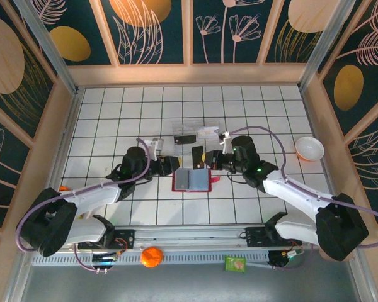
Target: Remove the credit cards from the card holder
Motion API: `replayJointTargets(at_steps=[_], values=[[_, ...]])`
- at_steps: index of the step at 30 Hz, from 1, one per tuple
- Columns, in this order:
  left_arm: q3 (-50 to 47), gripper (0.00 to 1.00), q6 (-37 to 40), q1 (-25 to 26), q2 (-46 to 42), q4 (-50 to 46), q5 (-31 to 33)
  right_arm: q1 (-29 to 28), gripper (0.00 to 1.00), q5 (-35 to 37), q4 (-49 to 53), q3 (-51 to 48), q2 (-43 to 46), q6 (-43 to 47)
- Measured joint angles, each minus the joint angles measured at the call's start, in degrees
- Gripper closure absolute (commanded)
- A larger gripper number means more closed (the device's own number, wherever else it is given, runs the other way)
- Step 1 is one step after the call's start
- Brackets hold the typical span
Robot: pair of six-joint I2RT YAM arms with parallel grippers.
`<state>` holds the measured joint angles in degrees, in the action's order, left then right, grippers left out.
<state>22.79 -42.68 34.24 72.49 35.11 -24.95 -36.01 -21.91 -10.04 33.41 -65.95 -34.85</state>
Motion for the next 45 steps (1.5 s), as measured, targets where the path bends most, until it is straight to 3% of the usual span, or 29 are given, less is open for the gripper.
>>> replayJointTargets(at_steps=[6,10,16,28,41,45], values=[[-3.28,0.44,-6.69,-1.18,0.42,16.57,-7.63,0.35,1.00,-5.66,-12.41,-3.02,0.87,-3.32],[-4.83,0.45,-11.13,-3.32,0.90,27.30,-11.02,0.35,1.00,-8.04,-18.51,-3.28,0.87,-5.25],[-4.90,0.46,-14.56,-3.50,2.73,34.88,-13.88,0.33,1.00,-9.97,-25.29,-4.52,0.63,-8.22],[-4.90,0.69,-17.55,-3.50,4.02,38.71,-15.65,-1.20,1.00,-11.17,-31.67,-4.59,-1.01,-10.73],[-4.87,0.86,-18.03,-3.50,3.96,37.53,-16.22,-2.36,1.00,-10.73,-32.22,-4.59,-3.23,-10.67],[-4.61,1.00,-17.40,-3.56,3.85,36.09,-16.26,-2.36,1.00,-10.51,-31.98,-4.52,-3.23,-10.27]])
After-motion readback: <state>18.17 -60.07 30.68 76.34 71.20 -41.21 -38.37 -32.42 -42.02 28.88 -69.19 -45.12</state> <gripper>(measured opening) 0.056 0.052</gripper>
